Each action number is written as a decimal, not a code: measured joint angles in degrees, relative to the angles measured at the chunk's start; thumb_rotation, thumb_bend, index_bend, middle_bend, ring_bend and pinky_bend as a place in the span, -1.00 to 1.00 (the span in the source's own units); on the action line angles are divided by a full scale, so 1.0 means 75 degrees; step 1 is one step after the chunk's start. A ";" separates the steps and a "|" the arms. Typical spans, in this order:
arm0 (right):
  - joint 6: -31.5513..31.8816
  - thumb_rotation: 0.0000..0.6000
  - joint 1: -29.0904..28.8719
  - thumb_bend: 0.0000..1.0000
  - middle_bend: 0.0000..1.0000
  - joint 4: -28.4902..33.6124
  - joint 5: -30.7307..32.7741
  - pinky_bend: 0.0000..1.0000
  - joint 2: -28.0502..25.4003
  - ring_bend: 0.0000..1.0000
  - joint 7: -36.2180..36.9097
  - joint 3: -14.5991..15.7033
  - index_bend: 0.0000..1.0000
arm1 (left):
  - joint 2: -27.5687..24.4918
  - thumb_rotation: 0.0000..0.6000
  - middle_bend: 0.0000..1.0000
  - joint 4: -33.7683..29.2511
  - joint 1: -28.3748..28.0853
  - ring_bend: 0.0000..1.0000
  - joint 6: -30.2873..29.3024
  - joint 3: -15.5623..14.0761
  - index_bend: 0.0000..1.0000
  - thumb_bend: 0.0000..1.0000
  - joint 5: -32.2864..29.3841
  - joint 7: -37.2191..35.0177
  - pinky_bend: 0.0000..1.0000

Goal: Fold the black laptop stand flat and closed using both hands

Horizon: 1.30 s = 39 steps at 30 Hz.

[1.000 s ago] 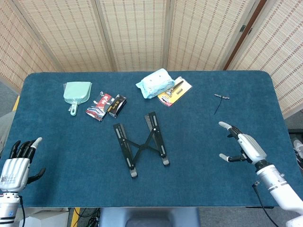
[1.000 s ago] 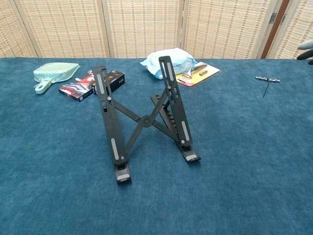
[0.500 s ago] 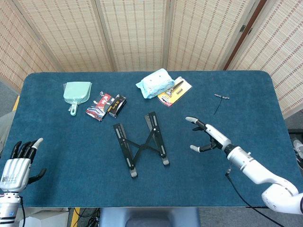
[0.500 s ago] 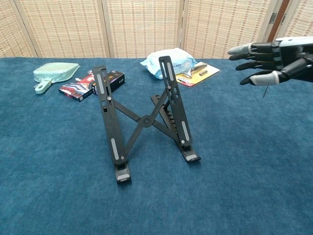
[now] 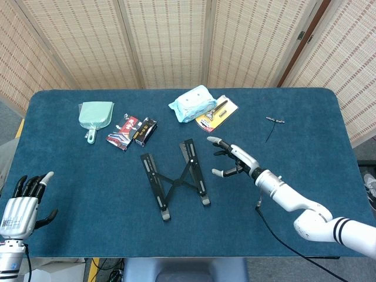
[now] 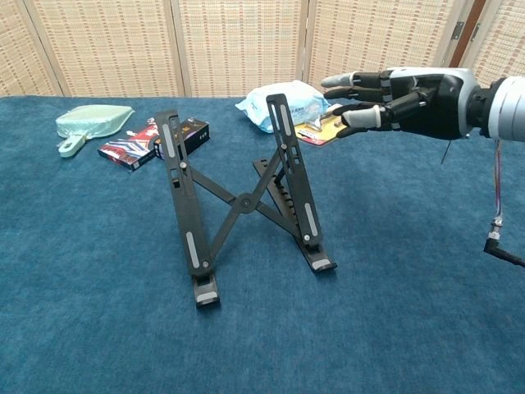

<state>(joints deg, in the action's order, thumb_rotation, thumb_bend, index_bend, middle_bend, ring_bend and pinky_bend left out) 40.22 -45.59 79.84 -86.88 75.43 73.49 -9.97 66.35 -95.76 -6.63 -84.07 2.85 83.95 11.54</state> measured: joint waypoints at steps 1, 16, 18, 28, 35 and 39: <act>-0.0013 1.00 -0.0041 -0.63 -0.96 -0.0042 0.0010 -0.67 0.0039 -1.00 0.0058 -0.0009 -1.00 | -0.0001 1.00 -0.71 -0.0007 0.0000 -0.77 0.0002 -0.0004 -0.85 -0.57 0.0002 0.0006 -0.98; -0.0439 1.00 -0.0878 -0.62 -0.90 -0.0849 0.0102 -0.67 0.0785 -1.00 0.0541 -0.0085 -1.00 | -0.0028 1.00 -0.71 -0.0057 0.0014 -0.77 0.0000 -0.0039 -0.85 -0.57 0.0024 0.0045 -0.98; -0.0462 1.00 -0.0954 -0.61 -0.89 -0.0963 0.0121 -0.67 0.0905 -1.00 0.0579 -0.0091 -1.00 | -0.0029 1.00 -0.71 -0.0054 0.0012 -0.77 -0.0002 -0.0036 -0.85 -0.57 0.0025 0.0042 -0.98; -0.0336 1.00 -0.1108 -0.58 -0.58 -0.1336 0.0280 -0.60 0.1483 -0.83 0.1024 -0.0147 -0.97 | -0.0057 1.00 -0.71 -0.0092 0.0042 -0.77 -0.0041 -0.0055 -0.85 -0.57 0.0045 0.0039 -0.98; 0.0011 1.00 -0.1012 -0.56 -0.45 -0.1341 0.0212 -0.47 0.1576 -0.64 0.1855 -0.0132 -0.88 | -0.0094 1.00 -0.71 -0.0141 0.0087 -0.77 -0.0083 -0.0078 -0.85 -0.57 0.0050 0.0049 -0.98; 0.0388 1.00 -0.0914 -0.56 -0.45 -0.1235 -0.0108 -0.47 0.1485 -0.64 0.2283 0.0034 -0.87 | -0.0104 1.00 -0.71 -0.0165 0.0086 -0.77 -0.0077 -0.0084 -0.85 -0.57 0.0067 0.0043 -0.98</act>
<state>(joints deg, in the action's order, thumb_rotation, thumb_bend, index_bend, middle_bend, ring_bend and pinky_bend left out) 43.12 -52.45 70.57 -87.68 86.57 90.61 -9.72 65.56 -97.00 -5.99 -84.65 2.22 84.45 11.86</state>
